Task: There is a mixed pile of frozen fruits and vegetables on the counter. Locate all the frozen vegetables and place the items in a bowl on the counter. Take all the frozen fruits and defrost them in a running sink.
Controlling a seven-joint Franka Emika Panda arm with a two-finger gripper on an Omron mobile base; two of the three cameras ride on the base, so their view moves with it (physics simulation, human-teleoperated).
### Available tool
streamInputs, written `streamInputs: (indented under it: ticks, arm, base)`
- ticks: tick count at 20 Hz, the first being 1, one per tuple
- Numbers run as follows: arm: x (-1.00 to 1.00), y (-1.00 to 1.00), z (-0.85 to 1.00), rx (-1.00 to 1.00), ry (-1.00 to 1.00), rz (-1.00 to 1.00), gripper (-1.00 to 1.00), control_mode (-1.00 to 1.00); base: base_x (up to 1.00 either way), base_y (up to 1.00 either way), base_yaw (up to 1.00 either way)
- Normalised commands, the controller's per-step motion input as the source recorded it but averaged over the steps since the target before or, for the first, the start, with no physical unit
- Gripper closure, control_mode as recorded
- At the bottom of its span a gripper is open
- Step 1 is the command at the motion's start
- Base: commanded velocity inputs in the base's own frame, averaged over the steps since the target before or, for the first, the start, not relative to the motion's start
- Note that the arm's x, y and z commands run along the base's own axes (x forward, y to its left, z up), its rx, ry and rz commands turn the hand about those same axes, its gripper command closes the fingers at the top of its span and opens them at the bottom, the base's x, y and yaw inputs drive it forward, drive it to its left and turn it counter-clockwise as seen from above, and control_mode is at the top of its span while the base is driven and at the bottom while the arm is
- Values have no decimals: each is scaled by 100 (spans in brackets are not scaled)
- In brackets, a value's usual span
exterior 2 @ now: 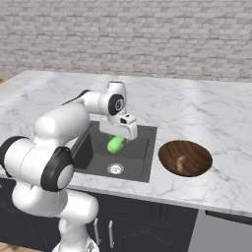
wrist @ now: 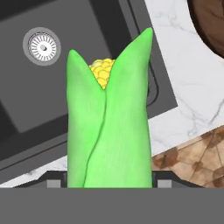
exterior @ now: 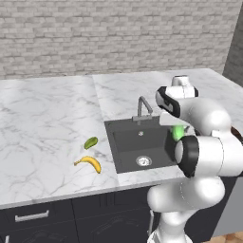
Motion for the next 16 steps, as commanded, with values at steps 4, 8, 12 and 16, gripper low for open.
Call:
streamInputs:
  ticks: [4, 8, 12, 16]
  arm:
    - [-1, -55, -2, 0, -1, -4, 100, -100]
    - [-1, -53, -1, -1, 0, -5, 100, -100]
    - [0, -52, -5, 0, 0, -5, 100, -100]
    - [3, -55, -8, 0, 0, -3, 100, -100]
  base:
    - [0, 0, 0]
    - [0, 0, 0]
    - [0, 0, 0]
    - [0, 0, 0]
